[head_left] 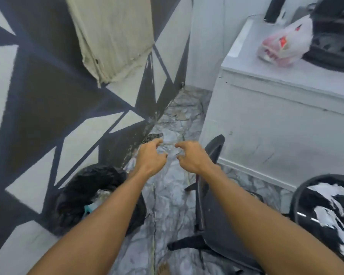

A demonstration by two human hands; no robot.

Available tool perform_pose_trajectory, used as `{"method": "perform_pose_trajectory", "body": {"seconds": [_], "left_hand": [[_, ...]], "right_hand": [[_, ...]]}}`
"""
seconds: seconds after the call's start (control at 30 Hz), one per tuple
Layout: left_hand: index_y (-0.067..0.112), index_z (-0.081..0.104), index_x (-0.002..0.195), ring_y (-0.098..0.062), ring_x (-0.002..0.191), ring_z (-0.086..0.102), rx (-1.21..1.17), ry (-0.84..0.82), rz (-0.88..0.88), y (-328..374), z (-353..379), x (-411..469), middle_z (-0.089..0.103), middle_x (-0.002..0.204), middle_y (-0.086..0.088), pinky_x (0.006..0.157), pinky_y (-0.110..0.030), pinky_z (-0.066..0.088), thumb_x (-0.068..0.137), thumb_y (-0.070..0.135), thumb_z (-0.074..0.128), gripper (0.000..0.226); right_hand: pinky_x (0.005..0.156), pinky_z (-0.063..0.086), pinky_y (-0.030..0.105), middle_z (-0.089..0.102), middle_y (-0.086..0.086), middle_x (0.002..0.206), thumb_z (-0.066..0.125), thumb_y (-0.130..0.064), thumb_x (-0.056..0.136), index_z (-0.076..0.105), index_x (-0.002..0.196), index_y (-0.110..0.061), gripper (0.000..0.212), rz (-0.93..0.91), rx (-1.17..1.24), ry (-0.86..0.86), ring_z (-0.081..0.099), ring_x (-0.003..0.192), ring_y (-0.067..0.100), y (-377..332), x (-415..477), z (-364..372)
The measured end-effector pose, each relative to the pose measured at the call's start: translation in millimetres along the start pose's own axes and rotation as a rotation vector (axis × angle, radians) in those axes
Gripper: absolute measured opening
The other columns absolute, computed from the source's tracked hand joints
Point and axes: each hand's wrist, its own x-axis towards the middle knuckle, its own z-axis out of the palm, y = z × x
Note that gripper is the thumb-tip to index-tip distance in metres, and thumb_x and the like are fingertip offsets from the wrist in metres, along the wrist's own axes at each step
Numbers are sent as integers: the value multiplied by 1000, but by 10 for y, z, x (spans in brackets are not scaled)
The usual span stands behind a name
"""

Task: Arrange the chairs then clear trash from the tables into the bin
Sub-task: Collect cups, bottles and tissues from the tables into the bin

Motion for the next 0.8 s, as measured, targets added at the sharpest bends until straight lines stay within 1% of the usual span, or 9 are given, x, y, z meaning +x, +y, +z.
{"method": "perform_pose_trajectory", "body": {"seconds": [0.1,0.2,0.3,0.37,0.5,0.6,0.67,0.73,0.8], "left_hand": [[16,64,127,-22,114,64,12,-76,165,716,416,-106,69,122,-6,96,-34,52,80,23,76,50],[17,64,127,-25,112,64,42,-176,309,1410,920,-381,70,121,-7,93,-30,50,77,23,75,51],[20,54,139,-27,125,56,65,-334,402,2014,1453,-758,61,136,-9,104,-42,48,79,23,75,64],[22,50,142,-27,129,53,87,-402,464,2348,1806,-1019,57,140,-8,106,-42,45,81,23,74,66],[24,49,144,-24,133,50,109,-517,547,2842,2392,-1506,55,144,-3,106,-34,41,79,22,72,69],[27,55,137,-25,126,55,84,-585,599,3113,2726,-1833,61,137,-1,95,-28,42,76,21,72,64],[25,56,136,-25,125,55,101,-635,652,3273,2914,-1995,62,135,-3,94,-29,43,75,19,71,63],[20,57,135,-26,124,56,123,-668,706,3423,3087,-2103,63,133,-4,94,-30,44,76,16,69,61],[19,57,136,-26,127,54,130,-706,746,3555,3268,-2179,61,136,-5,99,-33,45,77,14,69,61]], "right_hand": [[95,50,40,66,11,123,62,-22,81,65,122,-17,41,103,0,107,59,115,31,553,-475,-484],[105,41,38,62,9,131,64,-23,84,62,127,-16,43,224,8,182,53,124,28,1176,-1086,-846],[110,36,37,58,7,137,63,-22,87,57,132,-16,46,341,13,243,48,130,26,1741,-1751,-1082],[110,36,38,57,5,138,63,-21,87,56,134,-16,47,405,20,274,48,131,25,2053,-2199,-1217],[103,46,40,64,5,129,63,-17,83,61,129,-16,47,519,38,354,57,120,25,2549,-2959,-1431],[94,50,38,69,5,118,63,-17,80,67,119,-17,40,592,54,398,61,109,25,2848,-3423,-1502],[90,50,37,69,4,115,63,-20,80,67,118,-17,38,647,59,413,62,107,26,3009,-3670,-1515],[93,50,38,69,4,117,63,-19,81,67,118,-18,38,699,76,436,61,109,26,3174,-3878,-1504],[101,44,38,64,4,127,64,-19,83,63,124,-19,41,771,79,459,56,119,25,3340,-4077,-1491]]}}
